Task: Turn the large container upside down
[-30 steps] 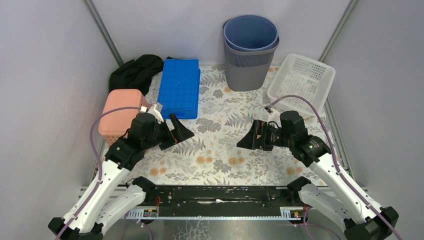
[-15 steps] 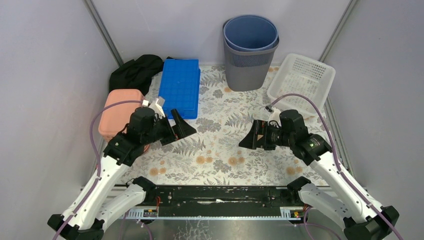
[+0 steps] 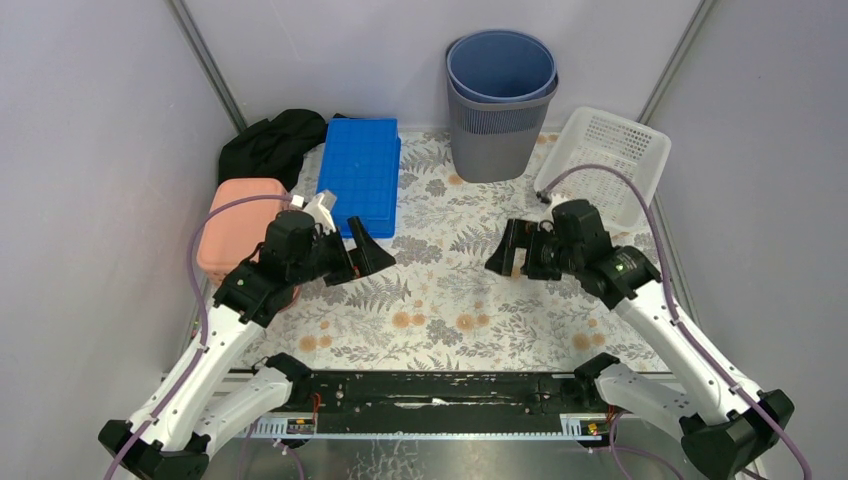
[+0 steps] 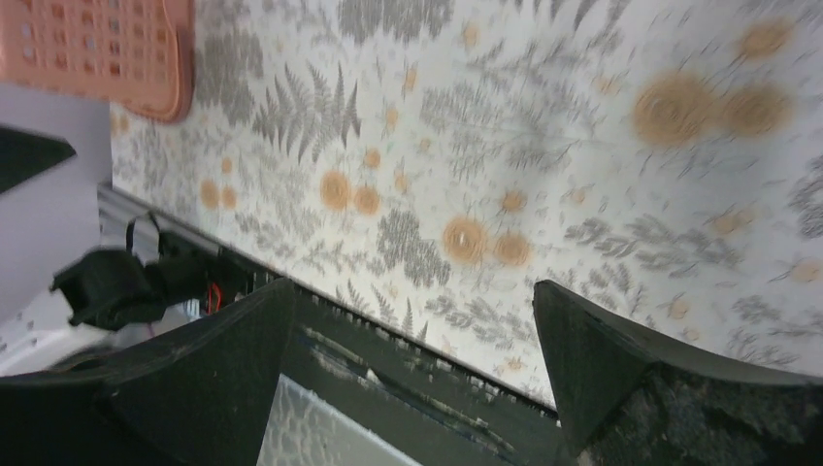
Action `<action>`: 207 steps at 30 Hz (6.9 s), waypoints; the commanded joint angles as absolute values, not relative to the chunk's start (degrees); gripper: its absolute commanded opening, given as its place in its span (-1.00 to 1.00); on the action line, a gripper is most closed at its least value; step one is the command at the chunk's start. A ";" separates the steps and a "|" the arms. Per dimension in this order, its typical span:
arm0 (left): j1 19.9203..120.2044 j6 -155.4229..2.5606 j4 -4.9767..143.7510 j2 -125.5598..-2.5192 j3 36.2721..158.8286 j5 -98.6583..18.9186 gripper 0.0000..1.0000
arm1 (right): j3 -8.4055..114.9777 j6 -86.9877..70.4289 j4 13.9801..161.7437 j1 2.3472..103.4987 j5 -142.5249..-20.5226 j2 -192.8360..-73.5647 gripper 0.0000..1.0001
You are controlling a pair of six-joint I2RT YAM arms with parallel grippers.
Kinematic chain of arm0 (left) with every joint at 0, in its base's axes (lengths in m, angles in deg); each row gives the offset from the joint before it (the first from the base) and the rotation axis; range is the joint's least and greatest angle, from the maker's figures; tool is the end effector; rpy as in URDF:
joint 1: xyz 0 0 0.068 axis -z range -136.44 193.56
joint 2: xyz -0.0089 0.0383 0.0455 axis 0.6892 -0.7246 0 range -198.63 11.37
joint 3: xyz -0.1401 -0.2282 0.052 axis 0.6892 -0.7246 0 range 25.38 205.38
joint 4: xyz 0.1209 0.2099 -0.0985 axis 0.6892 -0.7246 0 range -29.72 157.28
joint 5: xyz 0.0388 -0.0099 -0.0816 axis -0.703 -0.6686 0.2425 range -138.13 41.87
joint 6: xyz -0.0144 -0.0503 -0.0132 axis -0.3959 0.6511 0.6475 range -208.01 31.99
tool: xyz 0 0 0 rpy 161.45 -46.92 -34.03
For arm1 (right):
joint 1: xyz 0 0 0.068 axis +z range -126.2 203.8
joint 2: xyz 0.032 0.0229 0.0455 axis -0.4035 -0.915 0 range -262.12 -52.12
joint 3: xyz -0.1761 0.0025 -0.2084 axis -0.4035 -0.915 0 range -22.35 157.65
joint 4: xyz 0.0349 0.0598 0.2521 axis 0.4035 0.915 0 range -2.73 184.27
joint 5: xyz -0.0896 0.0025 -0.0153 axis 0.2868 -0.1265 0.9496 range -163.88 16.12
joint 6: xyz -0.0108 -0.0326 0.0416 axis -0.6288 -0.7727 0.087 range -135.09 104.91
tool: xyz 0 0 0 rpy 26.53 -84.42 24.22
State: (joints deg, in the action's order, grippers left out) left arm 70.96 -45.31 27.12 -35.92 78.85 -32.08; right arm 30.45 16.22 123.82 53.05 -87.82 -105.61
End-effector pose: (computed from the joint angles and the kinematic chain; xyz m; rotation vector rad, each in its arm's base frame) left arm 0.1443 -0.0860 0.3329 -0.1359 2.3117 -0.9717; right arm 0.1660 0.1029 0.3171 -0.0993 2.3326 0.8288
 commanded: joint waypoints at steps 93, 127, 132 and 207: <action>71.34 -45.84 32.66 -27.46 70.24 -25.36 1.00 | 24.56 13.49 121.36 43.65 -70.12 -117.30 0.34; 71.34 -46.56 26.61 -22.46 71.37 -25.72 1.00 | 58.41 19.54 140.56 65.91 -43.74 -154.08 0.10; 71.34 -46.70 26.14 -22.04 70.94 -25.56 1.00 | 59.33 18.25 140.74 63.19 -45.50 -156.12 0.09; 71.34 -46.04 25.68 -23.16 72.54 -26.43 1.00 | 57.92 30.86 111.70 58.80 -93.99 -120.27 -1.00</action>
